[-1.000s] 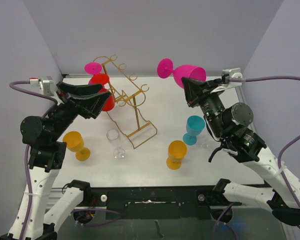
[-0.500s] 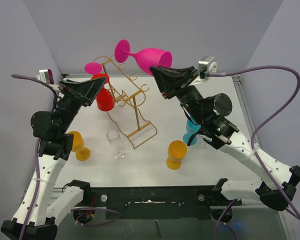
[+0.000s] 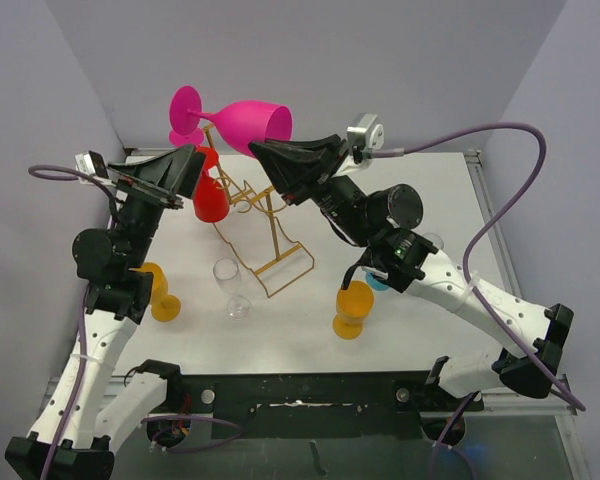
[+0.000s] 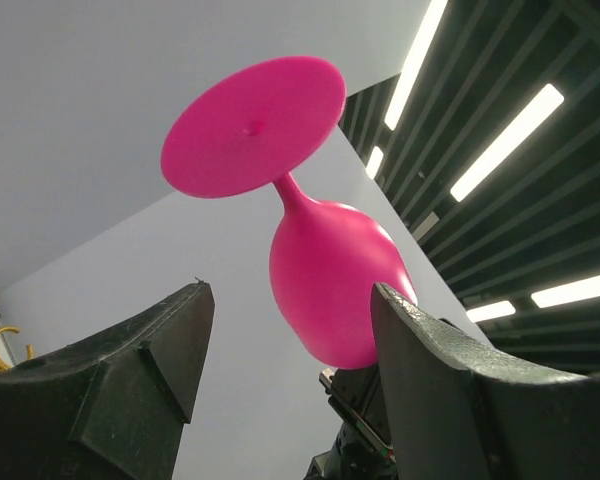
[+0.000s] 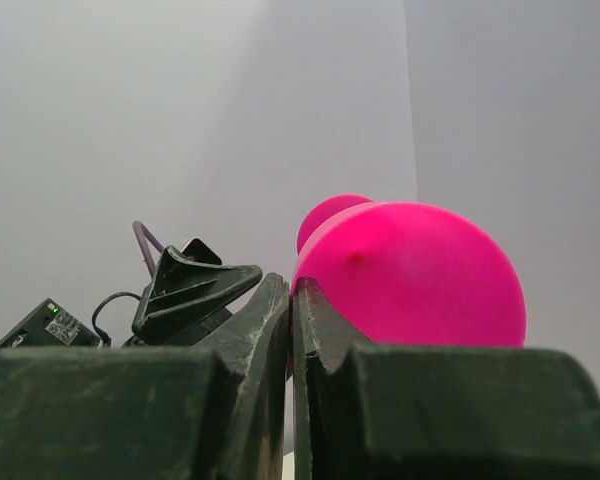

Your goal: Place the wine glass upside down on the wine glass rack

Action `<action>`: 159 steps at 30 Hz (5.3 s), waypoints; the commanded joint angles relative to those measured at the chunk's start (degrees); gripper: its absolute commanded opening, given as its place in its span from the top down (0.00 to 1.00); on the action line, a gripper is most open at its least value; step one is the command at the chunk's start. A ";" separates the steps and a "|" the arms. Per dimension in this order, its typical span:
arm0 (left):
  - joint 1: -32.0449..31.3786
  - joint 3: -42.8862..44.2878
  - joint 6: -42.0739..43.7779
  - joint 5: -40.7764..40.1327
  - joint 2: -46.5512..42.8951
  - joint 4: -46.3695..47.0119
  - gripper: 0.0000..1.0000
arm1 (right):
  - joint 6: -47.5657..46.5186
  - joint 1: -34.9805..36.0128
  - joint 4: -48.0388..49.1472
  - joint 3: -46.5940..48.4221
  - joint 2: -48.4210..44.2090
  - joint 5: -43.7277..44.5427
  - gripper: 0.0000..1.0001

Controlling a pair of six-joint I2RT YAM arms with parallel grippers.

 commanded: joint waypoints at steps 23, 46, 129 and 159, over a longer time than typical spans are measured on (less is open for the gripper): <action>-0.10 -2.95 -6.52 -11.56 -3.18 7.77 0.60 | -2.94 6.99 1.25 3.18 3.32 -3.78 1.00; -0.17 -3.44 -5.95 -12.17 -1.45 11.37 0.83 | 4.02 7.95 1.81 -1.61 1.04 -5.14 1.00; 3.11 -6.15 83.56 2.65 -0.38 -16.29 1.00 | 1.17 8.48 -11.99 -28.88 -31.65 24.80 0.40; 5.05 -8.68 80.68 12.07 7.31 -6.52 1.00 | 1.26 8.46 -11.15 -30.05 -33.00 25.14 0.40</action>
